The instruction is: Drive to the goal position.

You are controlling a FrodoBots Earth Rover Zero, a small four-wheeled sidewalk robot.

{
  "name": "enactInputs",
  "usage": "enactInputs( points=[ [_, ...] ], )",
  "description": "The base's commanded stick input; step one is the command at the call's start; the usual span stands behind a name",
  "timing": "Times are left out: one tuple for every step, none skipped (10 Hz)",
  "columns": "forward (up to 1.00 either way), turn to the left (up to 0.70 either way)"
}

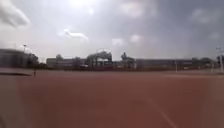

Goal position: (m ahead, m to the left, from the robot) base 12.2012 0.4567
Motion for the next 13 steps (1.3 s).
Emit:
enactInputs(
  points=[
    [0.70,0.00],
    [0.70,0.00],
    [0.70,0.00],
    [0.70,0.00],
    [0.70,0.00],
    [0.70,0.00],
    [0.70,0.00],
    [0.70,0.00],
    [0.70,0.00],
    [0.70,0.00],
    [0.70,0.00],
    [0.70,0.00],
    [0.70,0.00]
  ],
)
